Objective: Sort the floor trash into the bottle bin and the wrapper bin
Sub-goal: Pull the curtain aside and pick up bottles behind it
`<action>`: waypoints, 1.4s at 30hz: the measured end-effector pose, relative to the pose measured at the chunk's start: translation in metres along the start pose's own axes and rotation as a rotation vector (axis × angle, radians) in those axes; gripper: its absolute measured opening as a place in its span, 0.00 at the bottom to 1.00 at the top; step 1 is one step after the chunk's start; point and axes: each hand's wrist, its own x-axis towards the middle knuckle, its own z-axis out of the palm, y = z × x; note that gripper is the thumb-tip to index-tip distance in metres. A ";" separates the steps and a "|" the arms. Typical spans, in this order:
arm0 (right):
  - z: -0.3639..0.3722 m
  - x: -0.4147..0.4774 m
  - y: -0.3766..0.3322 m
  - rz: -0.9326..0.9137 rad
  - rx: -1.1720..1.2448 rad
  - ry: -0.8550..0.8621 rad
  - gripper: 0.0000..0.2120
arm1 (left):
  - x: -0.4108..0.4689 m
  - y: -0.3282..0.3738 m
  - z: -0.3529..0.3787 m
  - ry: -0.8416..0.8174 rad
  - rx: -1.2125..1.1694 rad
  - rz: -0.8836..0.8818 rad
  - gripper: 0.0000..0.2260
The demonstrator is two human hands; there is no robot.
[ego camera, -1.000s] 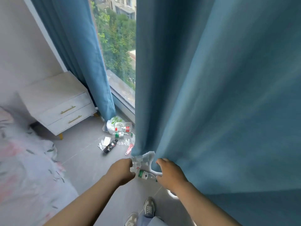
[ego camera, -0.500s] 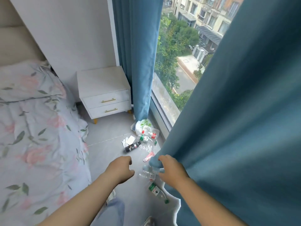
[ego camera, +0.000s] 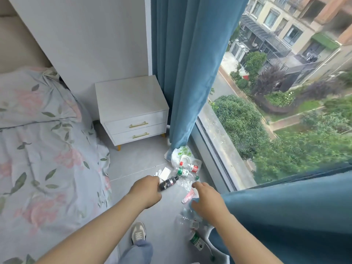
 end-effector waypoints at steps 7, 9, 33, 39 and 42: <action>0.021 0.107 0.009 0.024 -0.019 0.018 0.22 | 0.102 -0.024 0.008 0.032 -0.054 0.031 0.16; 0.038 0.145 0.024 0.018 -0.032 0.030 0.22 | 0.140 -0.029 0.023 0.065 -0.071 0.028 0.16; 0.392 0.526 0.234 -0.023 -0.310 0.287 0.20 | 0.574 -0.130 0.368 0.212 0.242 0.245 0.15; 0.395 0.517 0.252 -0.007 -0.323 0.350 0.23 | 0.564 -0.134 0.402 0.186 0.238 0.249 0.15; 0.399 0.513 0.257 -0.006 -0.379 0.270 0.20 | 0.555 -0.135 0.404 0.193 0.193 0.244 0.16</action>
